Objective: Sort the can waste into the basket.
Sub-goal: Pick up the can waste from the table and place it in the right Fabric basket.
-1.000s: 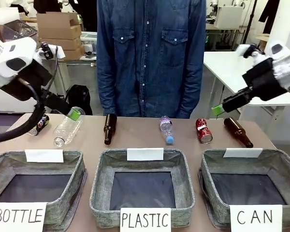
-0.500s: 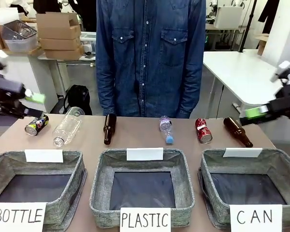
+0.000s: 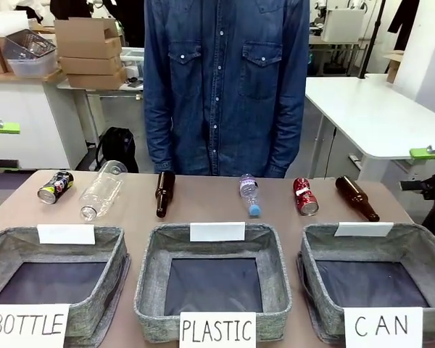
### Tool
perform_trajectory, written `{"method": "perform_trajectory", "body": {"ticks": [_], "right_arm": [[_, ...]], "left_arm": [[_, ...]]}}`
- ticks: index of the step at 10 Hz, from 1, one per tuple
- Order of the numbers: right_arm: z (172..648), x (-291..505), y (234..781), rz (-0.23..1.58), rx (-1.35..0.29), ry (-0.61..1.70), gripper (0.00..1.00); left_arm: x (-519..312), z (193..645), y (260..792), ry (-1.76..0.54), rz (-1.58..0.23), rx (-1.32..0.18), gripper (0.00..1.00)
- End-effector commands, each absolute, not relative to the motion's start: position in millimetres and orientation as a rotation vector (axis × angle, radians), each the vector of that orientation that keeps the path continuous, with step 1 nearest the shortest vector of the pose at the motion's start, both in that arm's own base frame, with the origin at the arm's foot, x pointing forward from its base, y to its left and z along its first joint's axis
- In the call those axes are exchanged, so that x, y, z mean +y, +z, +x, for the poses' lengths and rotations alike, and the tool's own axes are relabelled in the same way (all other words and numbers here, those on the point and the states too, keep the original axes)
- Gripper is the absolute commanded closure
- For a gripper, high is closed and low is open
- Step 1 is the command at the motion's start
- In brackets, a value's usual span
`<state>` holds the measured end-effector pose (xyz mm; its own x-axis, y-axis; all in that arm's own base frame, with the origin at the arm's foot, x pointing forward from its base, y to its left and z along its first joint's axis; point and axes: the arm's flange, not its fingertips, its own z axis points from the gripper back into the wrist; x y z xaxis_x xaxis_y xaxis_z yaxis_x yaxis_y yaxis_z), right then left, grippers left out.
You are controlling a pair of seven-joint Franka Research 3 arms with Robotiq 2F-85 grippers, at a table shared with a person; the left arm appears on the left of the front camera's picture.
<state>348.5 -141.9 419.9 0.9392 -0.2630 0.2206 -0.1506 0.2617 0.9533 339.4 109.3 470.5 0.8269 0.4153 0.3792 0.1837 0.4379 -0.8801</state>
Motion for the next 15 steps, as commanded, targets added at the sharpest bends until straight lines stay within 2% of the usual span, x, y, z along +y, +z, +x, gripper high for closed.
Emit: {"method": "perform_trajectory", "body": {"ticks": [1, 2, 6, 7, 9, 10, 12, 13, 14, 15], "right_arm": [[327.1, -143.3, 441.0, 1.199, -0.450, -0.281, 0.00], [348.5, -141.9, 419.9, 1.313, -0.369, -0.078, 0.00], [342.7, -142.9, 421.9, 1.282, -0.367, -0.108, 0.00], [347.8, -129.3, 431.2, 1.146, -0.413, 0.011, 0.00], [370.0, -95.9, 462.0, 0.834, -0.537, 0.075, 0.00], [385.3, -76.5, 474.3, 0.661, -0.541, 0.114, 0.00], [404.6, -48.8, 483.2, 0.429, -0.564, 0.098, 0.00], [408.1, -40.6, 484.4, 0.397, -0.537, 0.112, 0.00], [403.5, -51.7, 483.4, 0.389, -0.494, 0.019, 0.00], [406.2, -44.7, 498.5, 0.458, -0.607, 0.172, 0.00]], "left_arm": [[90.5, 286.8, 488.2, 0.059, -0.962, -0.722, 0.00], [109.3, 339.4, 470.5, 0.156, -1.127, -0.612, 0.00], [109.3, 339.4, 470.5, 0.156, -1.127, -0.612, 0.00], [109.3, 339.4, 470.5, 0.156, -1.127, -0.612, 0.00], [109.3, 339.4, 470.5, 0.156, -1.127, -0.612, 0.00], [109.3, 339.4, 470.5, 0.156, -1.127, -0.612, 0.00], [109.3, 339.4, 470.5, 0.156, -1.127, -0.612, 0.00], [109.3, 339.4, 470.5, 0.156, -1.127, -0.612, 0.00], [109.3, 339.4, 470.5, 0.156, -1.127, -0.612, 0.00], [109.3, 339.4, 470.5, 0.156, -1.127, -0.612, 0.00]]}}
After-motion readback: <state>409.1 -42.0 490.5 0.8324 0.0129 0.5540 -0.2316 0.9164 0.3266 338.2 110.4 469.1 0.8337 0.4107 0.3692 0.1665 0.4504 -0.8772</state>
